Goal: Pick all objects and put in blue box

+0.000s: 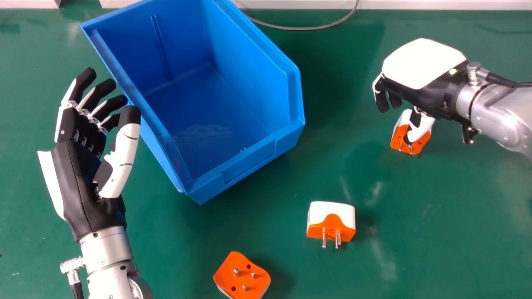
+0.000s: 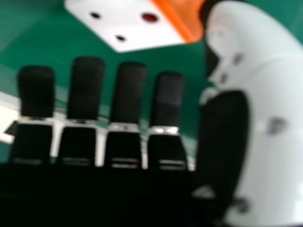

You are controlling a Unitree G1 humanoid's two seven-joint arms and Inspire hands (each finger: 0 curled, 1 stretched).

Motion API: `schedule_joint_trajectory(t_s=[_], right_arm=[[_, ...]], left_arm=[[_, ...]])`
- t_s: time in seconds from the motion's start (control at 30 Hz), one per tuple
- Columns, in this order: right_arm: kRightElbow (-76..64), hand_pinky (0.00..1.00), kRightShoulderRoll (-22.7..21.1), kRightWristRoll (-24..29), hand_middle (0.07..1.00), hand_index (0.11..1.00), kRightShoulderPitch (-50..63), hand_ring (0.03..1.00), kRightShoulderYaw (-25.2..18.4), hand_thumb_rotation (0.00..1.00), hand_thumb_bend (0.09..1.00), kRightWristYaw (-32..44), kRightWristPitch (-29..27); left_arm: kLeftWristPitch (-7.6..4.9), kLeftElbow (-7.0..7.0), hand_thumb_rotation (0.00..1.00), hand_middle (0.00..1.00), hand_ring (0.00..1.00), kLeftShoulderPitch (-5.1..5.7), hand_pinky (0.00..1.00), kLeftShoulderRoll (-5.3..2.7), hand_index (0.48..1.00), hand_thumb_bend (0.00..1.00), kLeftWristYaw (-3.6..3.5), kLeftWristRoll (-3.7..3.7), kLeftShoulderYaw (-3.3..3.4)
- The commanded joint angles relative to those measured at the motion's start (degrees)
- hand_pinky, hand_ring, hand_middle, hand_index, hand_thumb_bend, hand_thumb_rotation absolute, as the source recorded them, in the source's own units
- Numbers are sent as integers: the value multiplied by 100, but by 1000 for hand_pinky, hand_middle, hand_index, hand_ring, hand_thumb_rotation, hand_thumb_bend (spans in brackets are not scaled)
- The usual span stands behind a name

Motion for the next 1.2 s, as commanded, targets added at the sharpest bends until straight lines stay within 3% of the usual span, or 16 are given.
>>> schedule_joint_trajectory(t_s=[0.0, 0.43, 0.6, 0.73, 0.83, 1.0, 1.03, 1.13, 1.17], right_arm=[[-90, 312, -138, 71, 554, 549, -34, 442, -92, 0, 505, -22, 38], [-187, 295, -180, 28, 549, 536, 14, 431, -62, 0, 494, -79, -14], [-175, 291, -174, 27, 547, 532, 0, 428, -58, 0, 492, -27, 5], [-161, 291, -134, 15, 546, 530, 5, 427, -52, 0, 492, 27, 102], [-148, 289, -77, -25, 547, 526, -22, 427, -10, 0, 491, 261, 304], [-258, 291, 86, -95, 540, 536, -141, 426, 102, 0, 491, 1324, 958], [-281, 324, 99, -125, 584, 580, -145, 468, 130, 0, 557, 1428, 1057], [-295, 354, 124, -94, 624, 619, -154, 508, 144, 1, 615, 1745, 1244], [-311, 399, 123, -76, 673, 662, -148, 562, 136, 9, 666, 1808, 1273]], left_arm=[[-147, -60, 430, 766, 697, -42, 639, 21, 809, 663, -4, 7, -8], [-137, -117, 438, 765, 698, 7, 639, 1, 807, 668, -24, -19, -20], [-151, -119, 439, 765, 697, -7, 637, 7, 806, 671, 14, 39, -13], [-151, -122, 439, 766, 698, -7, 637, 11, 806, 670, -22, -8, -19], [-138, -144, 436, 767, 699, 4, 637, 7, 807, 666, -32, -23, -20], [-119, -166, 435, 767, 700, 12, 639, 18, 808, 665, -55, -38, -17], [-118, -165, 434, 767, 701, 13, 640, 17, 808, 664, -54, -33, -16], [-103, -173, 434, 768, 702, 13, 641, 16, 808, 663, -37, -12, -8], [-92, -181, 434, 767, 701, 16, 640, 18, 807, 664, -29, -3, -5]])
